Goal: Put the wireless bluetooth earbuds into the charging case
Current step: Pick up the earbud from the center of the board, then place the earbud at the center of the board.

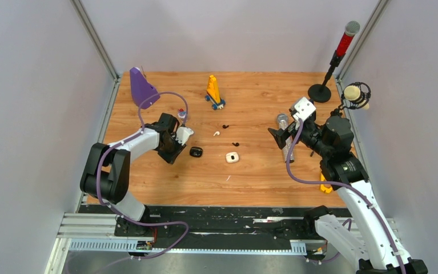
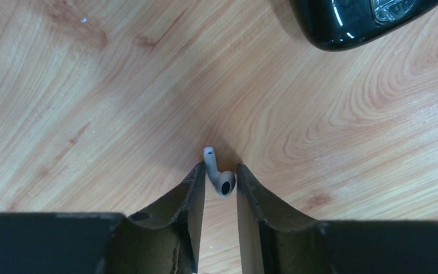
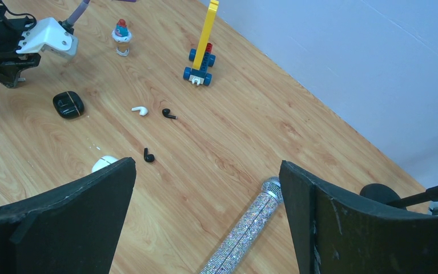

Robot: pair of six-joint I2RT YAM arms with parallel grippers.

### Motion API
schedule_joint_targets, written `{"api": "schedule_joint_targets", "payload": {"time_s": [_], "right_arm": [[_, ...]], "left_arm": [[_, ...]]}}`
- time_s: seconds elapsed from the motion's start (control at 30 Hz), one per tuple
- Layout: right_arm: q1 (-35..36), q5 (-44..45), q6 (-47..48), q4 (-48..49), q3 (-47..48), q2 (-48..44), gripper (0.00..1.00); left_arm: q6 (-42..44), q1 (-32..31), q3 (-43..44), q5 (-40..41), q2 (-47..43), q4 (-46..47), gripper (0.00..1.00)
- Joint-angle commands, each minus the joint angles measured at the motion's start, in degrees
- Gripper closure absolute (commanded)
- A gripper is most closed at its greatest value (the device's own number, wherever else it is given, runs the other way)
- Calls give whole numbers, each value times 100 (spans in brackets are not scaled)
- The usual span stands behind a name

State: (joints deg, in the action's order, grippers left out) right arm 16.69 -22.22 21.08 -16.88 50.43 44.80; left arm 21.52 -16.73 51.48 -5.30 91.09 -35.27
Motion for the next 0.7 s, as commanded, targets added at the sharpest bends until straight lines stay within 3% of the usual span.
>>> {"api": "schedule_joint_targets", "payload": {"time_s": [0.0,0.3,0.5,0.67], "right_arm": [[-3,-81,-61,149,-4,-78,0],[-7,-51,-61,157,1,-55,0],[-15,62,-35,159,18,-22,0],[-42,185,3,157,19,-1,0]], "left_arm": [[41,15,107,-127,-23,19,68],[88,12,432,-310,-287,-219,72],[108,-247,1597,-554,-141,-501,71],[28,-1032,2638,-527,723,-502,71]]}}
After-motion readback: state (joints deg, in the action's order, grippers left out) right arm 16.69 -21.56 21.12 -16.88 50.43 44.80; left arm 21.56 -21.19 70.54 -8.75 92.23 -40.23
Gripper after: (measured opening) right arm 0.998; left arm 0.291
